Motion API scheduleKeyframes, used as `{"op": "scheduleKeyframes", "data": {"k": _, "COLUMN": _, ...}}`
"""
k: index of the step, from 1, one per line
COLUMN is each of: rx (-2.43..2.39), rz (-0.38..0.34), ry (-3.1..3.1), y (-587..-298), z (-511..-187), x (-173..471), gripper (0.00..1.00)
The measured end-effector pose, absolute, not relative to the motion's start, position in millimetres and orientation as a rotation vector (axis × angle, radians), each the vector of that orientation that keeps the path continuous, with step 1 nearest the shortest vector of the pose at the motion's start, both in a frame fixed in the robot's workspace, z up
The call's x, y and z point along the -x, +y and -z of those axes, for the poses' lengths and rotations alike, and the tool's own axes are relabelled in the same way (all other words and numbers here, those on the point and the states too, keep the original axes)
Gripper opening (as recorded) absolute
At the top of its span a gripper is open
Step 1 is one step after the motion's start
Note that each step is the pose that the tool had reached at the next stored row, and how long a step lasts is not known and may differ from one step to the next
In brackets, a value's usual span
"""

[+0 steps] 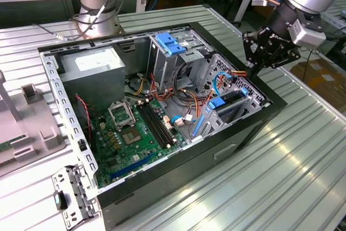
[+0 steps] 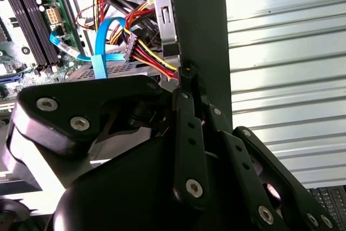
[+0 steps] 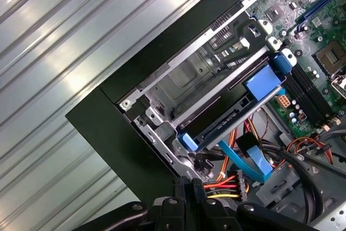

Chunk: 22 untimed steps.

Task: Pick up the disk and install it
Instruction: 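Insert the first disk wire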

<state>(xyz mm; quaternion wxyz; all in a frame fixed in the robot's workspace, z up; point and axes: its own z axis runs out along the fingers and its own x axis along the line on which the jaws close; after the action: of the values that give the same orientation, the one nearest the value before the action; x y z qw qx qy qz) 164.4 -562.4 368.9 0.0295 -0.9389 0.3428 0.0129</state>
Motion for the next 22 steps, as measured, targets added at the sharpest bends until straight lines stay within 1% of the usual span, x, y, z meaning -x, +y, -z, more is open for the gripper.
{"op": "scheduleKeyframes", "data": {"k": 22, "rx": 2.894, "rz": -0.040, "ry": 1.060, "y": -573.3, "z": -361.6, "x": -127.7, "gripper": 0.17}}
